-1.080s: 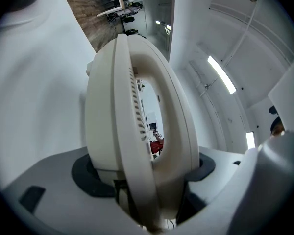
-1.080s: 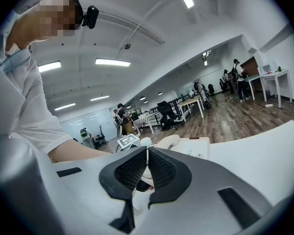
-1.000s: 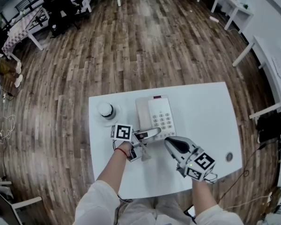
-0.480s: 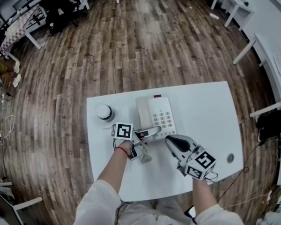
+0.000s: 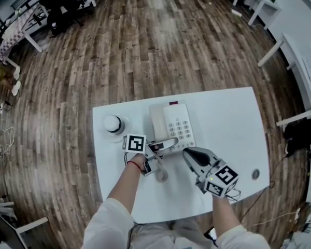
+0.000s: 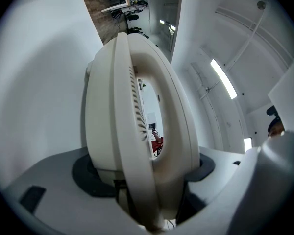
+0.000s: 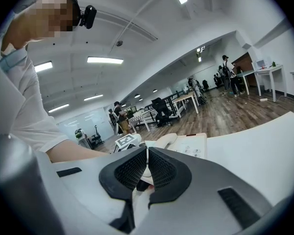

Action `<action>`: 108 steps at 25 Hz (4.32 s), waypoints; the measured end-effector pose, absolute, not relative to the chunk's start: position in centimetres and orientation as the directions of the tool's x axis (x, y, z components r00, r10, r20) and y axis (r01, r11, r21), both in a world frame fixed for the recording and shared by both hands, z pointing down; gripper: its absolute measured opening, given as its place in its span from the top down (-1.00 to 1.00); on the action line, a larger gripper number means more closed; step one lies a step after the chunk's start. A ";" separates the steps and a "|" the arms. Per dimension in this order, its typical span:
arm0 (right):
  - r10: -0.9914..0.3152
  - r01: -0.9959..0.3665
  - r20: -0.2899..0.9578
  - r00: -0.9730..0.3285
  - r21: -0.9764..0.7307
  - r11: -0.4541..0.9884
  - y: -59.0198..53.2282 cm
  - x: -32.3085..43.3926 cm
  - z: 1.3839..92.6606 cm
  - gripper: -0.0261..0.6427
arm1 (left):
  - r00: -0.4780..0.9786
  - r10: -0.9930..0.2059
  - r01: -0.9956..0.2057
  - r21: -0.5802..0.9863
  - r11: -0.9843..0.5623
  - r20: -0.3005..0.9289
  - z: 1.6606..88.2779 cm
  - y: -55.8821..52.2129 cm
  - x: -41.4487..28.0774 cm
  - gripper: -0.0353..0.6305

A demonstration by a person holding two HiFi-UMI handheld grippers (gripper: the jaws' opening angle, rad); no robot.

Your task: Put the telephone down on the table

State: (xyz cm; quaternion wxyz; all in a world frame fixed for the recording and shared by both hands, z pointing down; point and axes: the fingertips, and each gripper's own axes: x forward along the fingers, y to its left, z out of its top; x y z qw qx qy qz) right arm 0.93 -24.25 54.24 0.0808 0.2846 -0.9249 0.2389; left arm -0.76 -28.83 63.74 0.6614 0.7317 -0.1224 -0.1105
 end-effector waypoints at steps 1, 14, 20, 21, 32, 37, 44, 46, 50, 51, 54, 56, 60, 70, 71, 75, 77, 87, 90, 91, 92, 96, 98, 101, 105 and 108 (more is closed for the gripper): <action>-0.494 -0.576 0.297 -0.817 -0.405 0.710 -24.4 1.1 54.6 0.82 | 0.945 -0.327 -0.031 0.995 -0.091 0.000 63.8 -28.9 -0.8 -0.20; -0.562 -0.623 0.431 -0.706 -0.755 0.203 -22.9 1.5 60.0 0.47 | 0.949 -0.314 -0.075 0.992 -0.105 0.039 64.7 -28.9 -1.2 -0.20; -0.660 -0.406 0.463 -0.592 -0.879 -0.252 -23.2 3.3 63.5 0.47 | 0.951 -0.307 -0.072 0.992 -0.108 0.036 64.6 -28.8 -0.8 -0.20; -0.668 -0.379 0.469 -0.578 -0.879 -0.289 -23.4 3.5 64.1 0.47 | 0.952 -0.306 -0.063 0.993 -0.102 0.029 64.5 -28.8 -0.7 -0.20; -0.692 -0.226 0.526 -0.495 -0.847 -0.482 -24.8 2.2 66.8 0.47 | 0.956 -0.291 -0.052 0.993 -0.105 0.020 64.5 -28.6 -0.7 -0.20; -0.698 -0.197 0.519 -0.494 -0.848 -0.492 -25.1 2.1 67.0 0.49 | 0.960 -0.278 -0.068 0.992 -0.108 0.036 65.0 -28.6 -0.6 -0.19; -0.705 -0.155 0.531 -0.471 -0.836 -0.526 -25.0 1.9 67.2 0.50 | 0.959 -0.281 -0.054 0.994 -0.091 0.026 64.9 -28.7 -0.8 -0.20; -0.706 -0.143 0.535 -0.465 -0.832 -0.536 -25.0 1.8 67.3 0.50 | 0.956 -0.292 -0.027 0.997 -0.078 0.003 64.7 -28.8 -0.9 -0.20; -0.704 -0.129 0.540 -0.461 -0.826 -0.548 -25.0 1.8 67.3 0.50 | 0.955 -0.295 -0.033 0.998 -0.051 0.017 64.9 -28.5 -1.4 -0.21; -0.705 -0.126 0.539 -0.462 -0.826 -0.549 -25.0 1.7 67.3 0.50 | 0.955 -0.297 -0.039 0.998 -0.050 0.022 64.9 -28.5 -1.7 -0.21; -0.705 -0.123 0.536 -0.464 -0.827 -0.549 -25.0 1.5 67.4 0.50 | 0.948 -0.318 -0.046 0.998 -0.039 0.032 65.0 -28.3 -2.6 -0.21; -0.705 -0.123 0.538 -0.462 -0.826 -0.550 -25.0 1.4 67.4 0.50 | 0.943 -0.331 -0.044 0.998 -0.040 0.028 64.9 -28.3 -3.1 -0.21; -0.704 -0.121 0.537 -0.464 -0.826 -0.550 -24.8 1.3 67.5 0.50 | 0.933 -0.355 -0.070 0.997 -0.035 0.053 65.1 -28.0 -4.0 -0.21; -0.706 -0.117 0.538 -0.461 -0.825 -0.553 -24.7 1.2 68.0 0.50 | 0.908 -0.398 -0.159 0.987 -0.028 0.135 65.8 -26.1 -7.4 -0.21; -0.706 -0.119 0.540 -0.459 -0.825 -0.553 -24.7 1.3 68.0 0.50 | 0.902 -0.402 -0.188 0.982 -0.031 0.160 65.9 -25.6 -8.0 -0.21; -0.708 -0.121 0.543 -0.452 -0.824 -0.554 -24.6 1.5 68.3 0.50 | 0.879 -0.433 -0.248 0.967 -0.056 0.200 65.2 -23.9 -9.9 -0.21; -0.706 -0.123 0.548 -0.448 -0.820 -0.559 -24.6 1.6 68.4 0.50 | 0.868 -0.472 -0.193 0.980 -0.038 0.153 63.5 -23.3 -9.9 -0.20; -0.709 -0.119 0.546 -0.446 -0.822 -0.558 -24.4 1.2 69.1 0.50 | 0.764 -0.640 -0.147 0.988 -0.051 0.081 56.1 -21.5 -8.1 0.35; -0.712 -0.116 0.543 -0.445 -0.823 -0.556 -24.4 1.2 69.5 0.50 | 0.719 -0.690 -0.200 0.975 -0.099 0.077 54.1 -20.7 -7.9 0.69; -0.713 -0.115 0.542 -0.446 -0.824 -0.554 -24.4 1.3 69.7 0.50 | 0.716 -0.692 -0.249 0.961 -0.121 0.098 53.5 -20.2 -7.8 0.74; -0.714 -0.116 0.540 -0.446 -0.825 -0.552 -24.4 1.4 69.8 0.50 | 0.715 -0.689 -0.284 0.949 -0.138 0.115 53.0 -19.6 -7.5 0.78; -0.717 -0.114 0.537 -0.445 -0.828 -0.550 -24.6 1.5 70.3 0.50 | 0.739 -0.670 -0.257 0.951 -0.175 0.076 51.1 -17.3 -5.8 0.79; -0.717 -0.110 0.535 -0.447 -0.828 -0.550 -24.5 1.4 70.4 0.50 | 0.743 -0.665 -0.250 0.954 -0.169 0.077 51.0 -16.7 -5.5 0.79; -0.715 -0.105 0.537 -0.447 -0.826 -0.554 -24.3 1.4 70.6 0.50 | 0.731 -0.673 -0.275 0.951 -0.143 0.110 51.4 -16.7 -5.8 0.80; -0.710 -0.105 0.545 -0.447 -0.820 -0.563 -24.3 1.4 71.0 0.49 | 0.708 -0.700 -0.260 0.957 -0.131 0.097 51.2 -17.3 -5.7 0.84; -0.705 -0.101 0.550 -0.447 -0.815 -0.571 -24.1 1.3 71.2 0.49 | 0.700 -0.708 -0.237 0.965 -0.113 0.089 51.0 -17.3 -5.6 0.84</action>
